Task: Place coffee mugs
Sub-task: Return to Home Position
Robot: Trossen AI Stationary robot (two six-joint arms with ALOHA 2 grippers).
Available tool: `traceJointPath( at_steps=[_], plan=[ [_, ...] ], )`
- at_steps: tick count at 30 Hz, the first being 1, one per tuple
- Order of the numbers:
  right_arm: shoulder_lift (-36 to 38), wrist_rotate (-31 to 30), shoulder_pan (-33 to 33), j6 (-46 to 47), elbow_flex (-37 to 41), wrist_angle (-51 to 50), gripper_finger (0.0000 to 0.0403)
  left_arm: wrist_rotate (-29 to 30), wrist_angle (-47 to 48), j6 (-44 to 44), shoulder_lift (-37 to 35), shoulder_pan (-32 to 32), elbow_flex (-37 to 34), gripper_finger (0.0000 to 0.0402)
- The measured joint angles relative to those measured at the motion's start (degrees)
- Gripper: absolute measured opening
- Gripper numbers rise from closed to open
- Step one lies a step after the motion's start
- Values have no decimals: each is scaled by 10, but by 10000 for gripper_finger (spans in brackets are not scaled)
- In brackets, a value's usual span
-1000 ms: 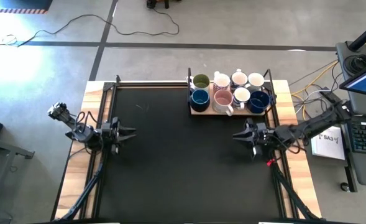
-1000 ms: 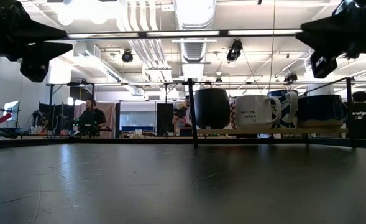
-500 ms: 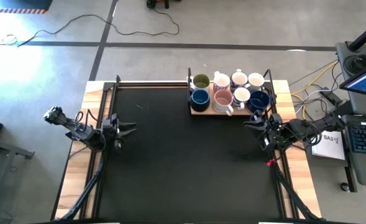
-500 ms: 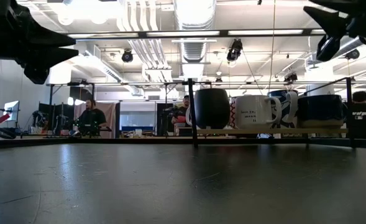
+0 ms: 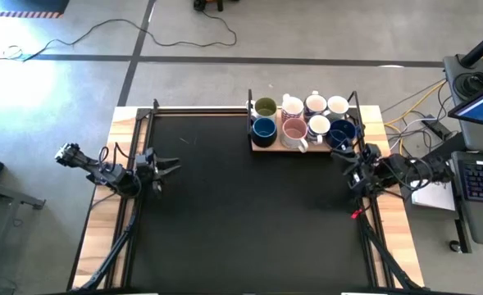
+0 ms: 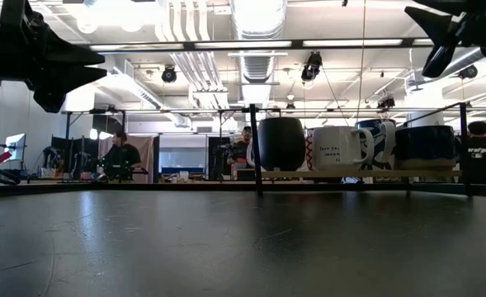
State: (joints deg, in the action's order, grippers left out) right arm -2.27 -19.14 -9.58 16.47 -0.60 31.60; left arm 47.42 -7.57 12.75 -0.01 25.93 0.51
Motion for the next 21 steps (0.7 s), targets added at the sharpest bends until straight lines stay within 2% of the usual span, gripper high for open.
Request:
traceJointPath(
  at_steps=[11, 21],
  plan=[
    [14, 0, 57, 0, 0, 2, 68, 0, -1, 0, 0, 0, 0, 135],
    [6, 0, 62, 0, 0, 0, 68, 0, -1, 0, 3, 0, 0, 135]
  ],
)
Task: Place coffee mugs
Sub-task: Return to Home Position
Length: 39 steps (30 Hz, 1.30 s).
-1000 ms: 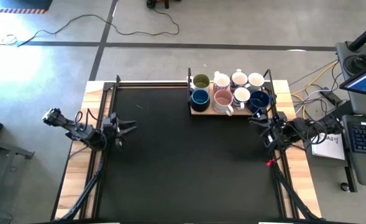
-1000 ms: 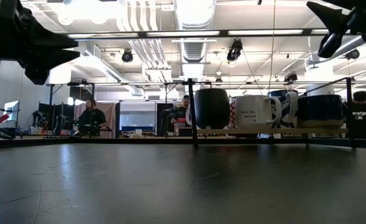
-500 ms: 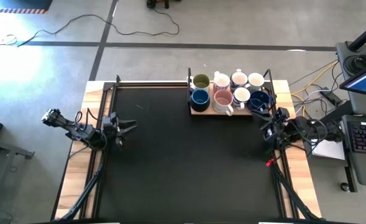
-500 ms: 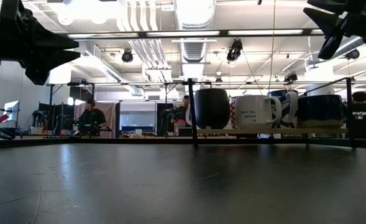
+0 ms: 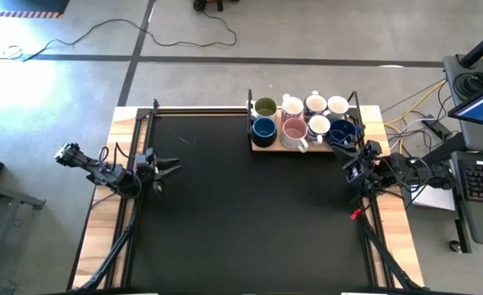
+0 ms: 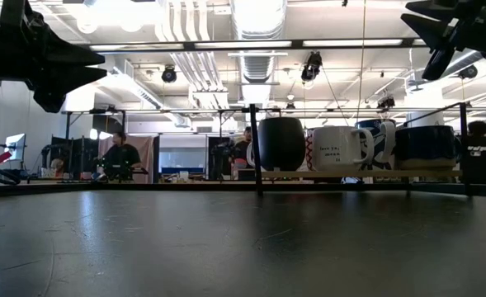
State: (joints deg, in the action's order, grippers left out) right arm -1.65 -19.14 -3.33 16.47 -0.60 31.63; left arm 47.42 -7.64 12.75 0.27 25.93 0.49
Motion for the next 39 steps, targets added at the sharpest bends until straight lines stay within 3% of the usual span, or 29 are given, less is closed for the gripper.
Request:
traceJointPath(
  at_steps=[39],
  plan=[
    [0, 0, 0, 0, 0, 1, 68, 0, 1, 0, 2, 0, 9, 135]
  ],
)
